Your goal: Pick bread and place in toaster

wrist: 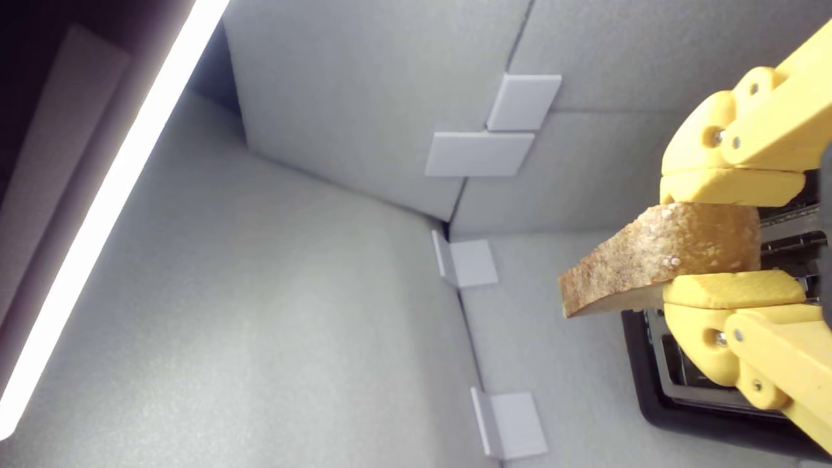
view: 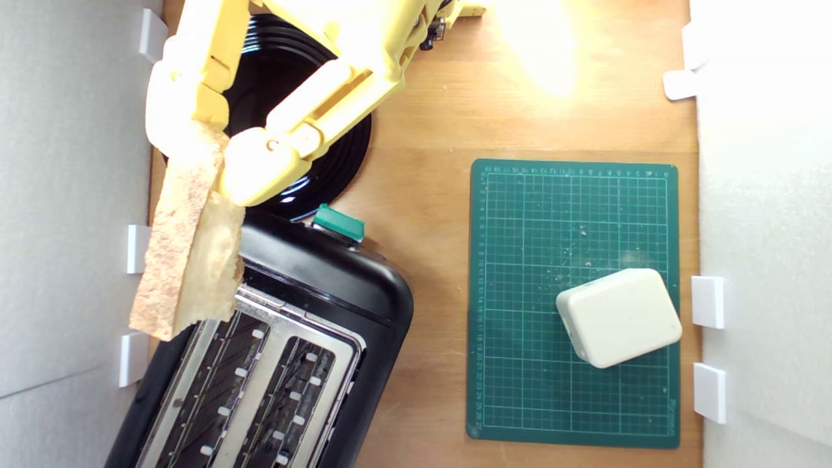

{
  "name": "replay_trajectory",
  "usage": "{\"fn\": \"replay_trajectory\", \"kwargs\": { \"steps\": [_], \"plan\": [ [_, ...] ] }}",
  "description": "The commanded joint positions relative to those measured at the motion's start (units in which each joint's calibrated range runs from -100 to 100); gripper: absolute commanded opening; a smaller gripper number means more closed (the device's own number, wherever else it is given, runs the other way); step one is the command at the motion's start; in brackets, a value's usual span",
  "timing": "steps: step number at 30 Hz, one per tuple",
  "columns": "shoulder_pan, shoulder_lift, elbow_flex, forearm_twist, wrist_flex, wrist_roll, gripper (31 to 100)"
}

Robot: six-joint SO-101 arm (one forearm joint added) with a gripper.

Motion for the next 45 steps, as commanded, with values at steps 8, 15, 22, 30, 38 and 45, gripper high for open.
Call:
{"fn": "replay_trajectory", "kwargs": {
  "steps": [8,15,22,30,38,45],
  "plan": [
    [1.0,3.3,-2.8,0.7,0.1,0.0,48.8],
    [0.4,4.3,-2.6,3.9,0.1,0.0,48.9],
    [1.0,6.8,-2.7,4.1,0.1,0.1,48.9],
    [1.1,8.3,-2.6,4.1,0.2,0.3,48.9],
    [1.1,9.5,-2.6,3.6,3.6,1.8,48.9],
    [1.1,9.7,-2.5,3.8,3.6,1.6,48.9]
  ]
}}
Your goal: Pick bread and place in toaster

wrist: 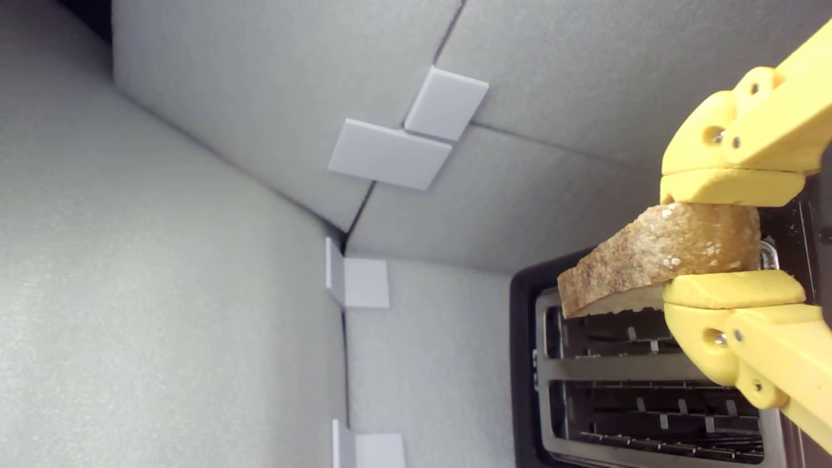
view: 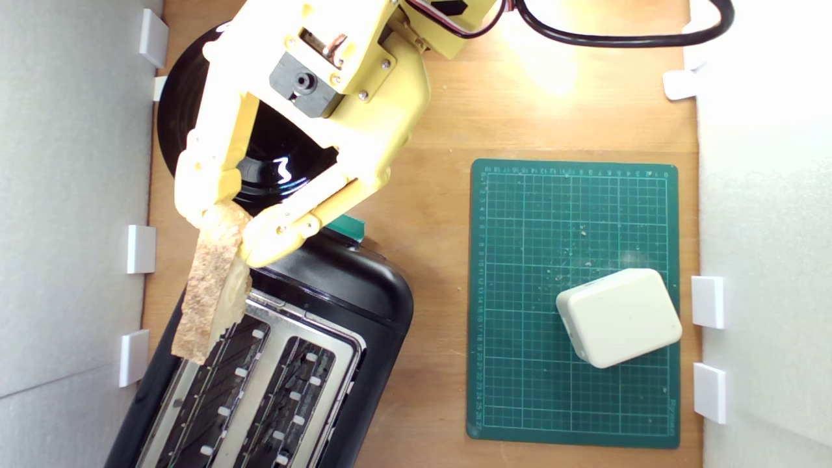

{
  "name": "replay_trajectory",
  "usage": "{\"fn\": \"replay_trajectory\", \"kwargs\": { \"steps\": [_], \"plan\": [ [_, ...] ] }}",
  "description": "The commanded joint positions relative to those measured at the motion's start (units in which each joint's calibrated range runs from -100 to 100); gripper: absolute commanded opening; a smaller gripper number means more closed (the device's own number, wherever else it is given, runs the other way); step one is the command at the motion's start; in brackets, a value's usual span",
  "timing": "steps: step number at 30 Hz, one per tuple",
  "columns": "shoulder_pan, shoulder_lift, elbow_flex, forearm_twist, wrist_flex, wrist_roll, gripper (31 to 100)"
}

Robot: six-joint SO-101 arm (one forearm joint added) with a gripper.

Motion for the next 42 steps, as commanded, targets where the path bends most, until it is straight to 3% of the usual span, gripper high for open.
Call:
{"fn": "replay_trajectory", "kwargs": {
  "steps": [1,17,24,42],
  "plan": [
    [1.0,-0.2,-2.4,0.6,0.1,0.1,48.9],
    [2.4,2.5,-1.9,-0.2,0.0,0.1,48.9],
    [4.7,2.6,-1.9,-4.3,-0.1,0.3,48.9],
    [4.9,5.9,-2.3,-4.4,-0.4,0.3,48.4]
  ]
}}
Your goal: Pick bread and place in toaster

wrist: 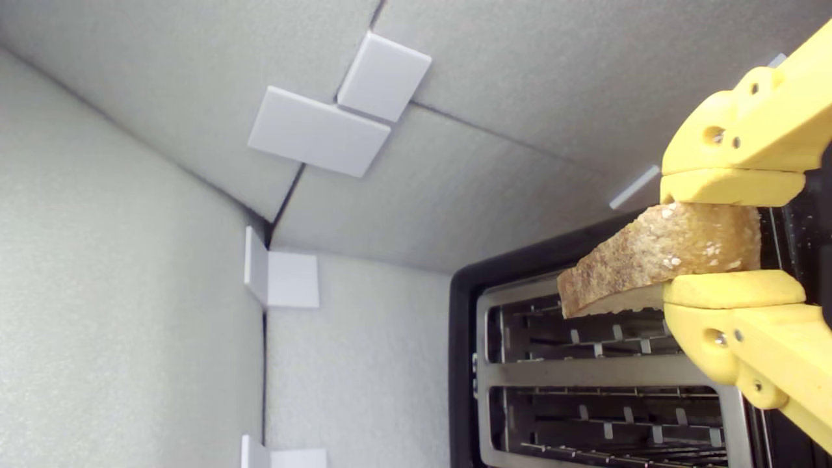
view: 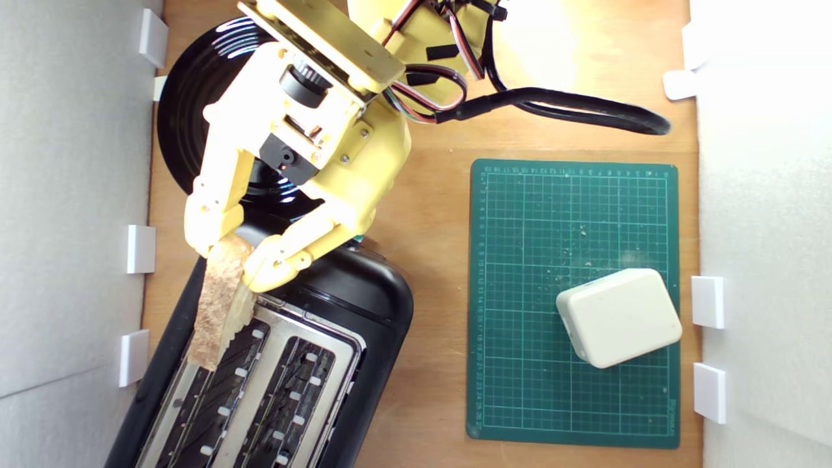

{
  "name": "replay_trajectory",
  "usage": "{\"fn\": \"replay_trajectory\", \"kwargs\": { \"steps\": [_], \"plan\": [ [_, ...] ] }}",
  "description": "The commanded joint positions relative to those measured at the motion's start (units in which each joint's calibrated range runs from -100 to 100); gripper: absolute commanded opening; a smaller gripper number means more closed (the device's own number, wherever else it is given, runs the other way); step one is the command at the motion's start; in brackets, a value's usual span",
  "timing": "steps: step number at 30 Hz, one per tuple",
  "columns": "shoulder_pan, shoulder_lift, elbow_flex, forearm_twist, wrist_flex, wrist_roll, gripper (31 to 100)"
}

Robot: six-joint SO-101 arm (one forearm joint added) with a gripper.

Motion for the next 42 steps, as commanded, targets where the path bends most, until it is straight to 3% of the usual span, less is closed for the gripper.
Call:
{"fn": "replay_trajectory", "kwargs": {
  "steps": [1,8,42],
  "plan": [
    [0.6,-0.2,-2.4,-0.3,-0.4,0.3,48.4],
    [0.7,-0.2,-2.3,-0.1,-4.7,0.2,48.3],
    [3.8,10.4,-2.5,-2.0,-4.7,-0.1,48.2]
  ]
}}
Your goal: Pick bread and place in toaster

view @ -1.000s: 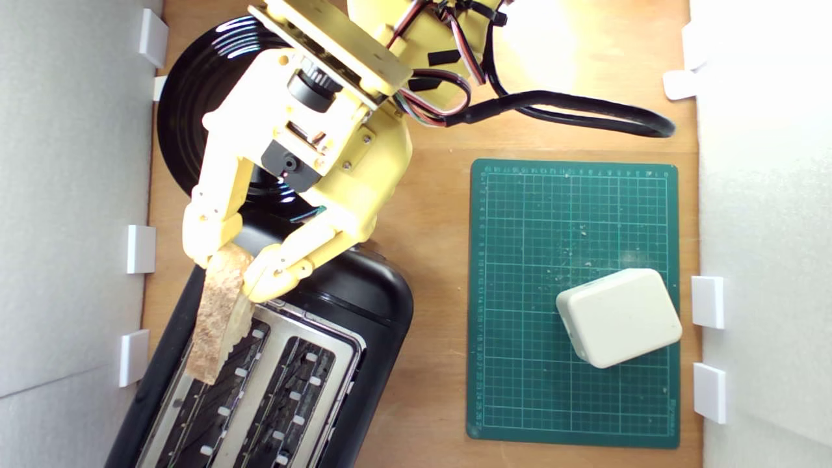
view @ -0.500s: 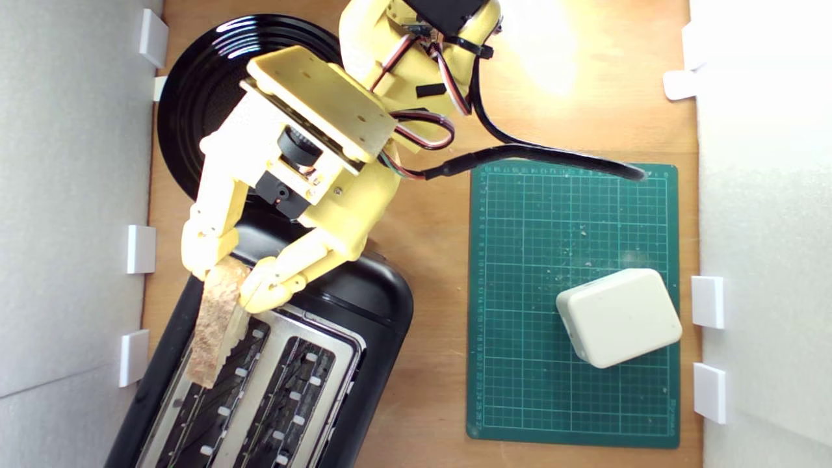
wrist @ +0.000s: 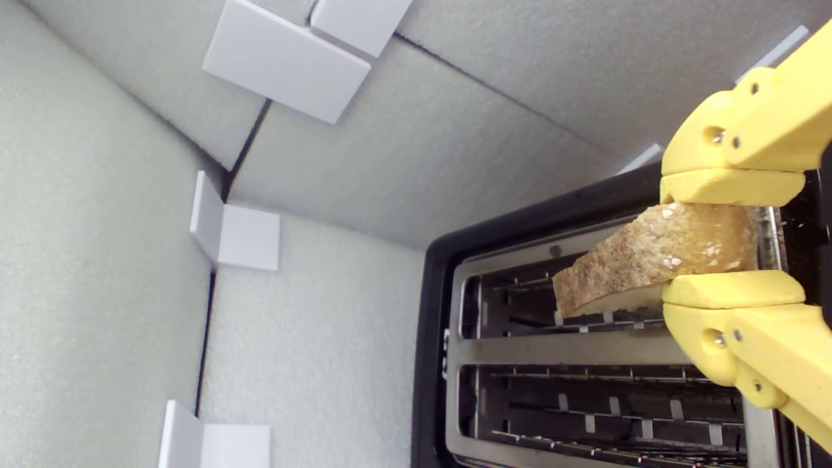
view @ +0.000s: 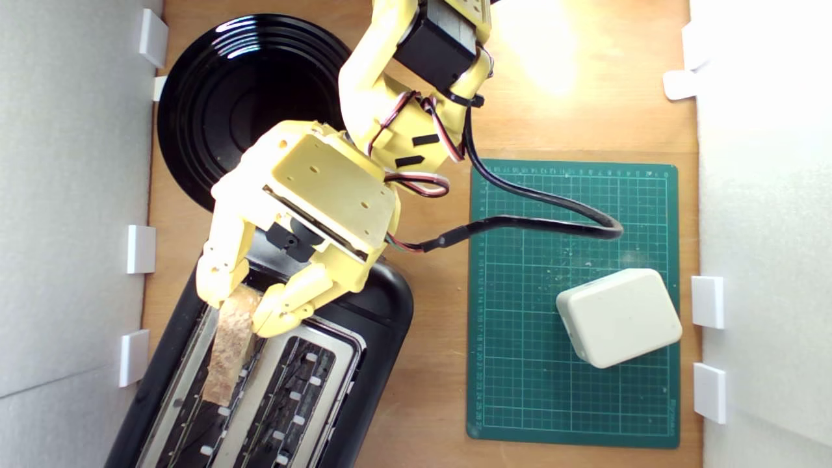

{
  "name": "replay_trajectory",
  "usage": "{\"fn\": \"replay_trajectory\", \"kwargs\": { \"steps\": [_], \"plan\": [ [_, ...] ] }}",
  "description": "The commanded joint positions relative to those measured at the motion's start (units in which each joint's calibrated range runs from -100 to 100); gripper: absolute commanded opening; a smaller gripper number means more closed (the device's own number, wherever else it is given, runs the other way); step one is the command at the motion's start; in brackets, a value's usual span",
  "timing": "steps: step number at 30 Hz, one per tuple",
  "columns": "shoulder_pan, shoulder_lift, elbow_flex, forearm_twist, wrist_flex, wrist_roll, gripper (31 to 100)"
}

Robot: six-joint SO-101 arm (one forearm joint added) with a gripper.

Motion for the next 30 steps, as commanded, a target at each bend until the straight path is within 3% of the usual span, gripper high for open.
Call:
{"fn": "replay_trajectory", "kwargs": {
  "steps": [1,4,9,13,23,30],
  "plan": [
    [1.9,0.6,-2.3,-0.7,0.0,-0.1,48.2],
    [3.3,1.5,-2.3,-3.1,0.0,-0.1,48.2],
    [4.7,2.8,-2.3,-3.9,-0.1,0.0,48.7],
    [8.0,2.9,-2.2,-9.2,-3.2,0.4,48.8],
    [10.2,3.1,-1.9,-13.7,-3.9,1.5,48.8],
    [10.2,6.3,-2.1,-15.1,-3.9,1.1,48.9]
  ]
}}
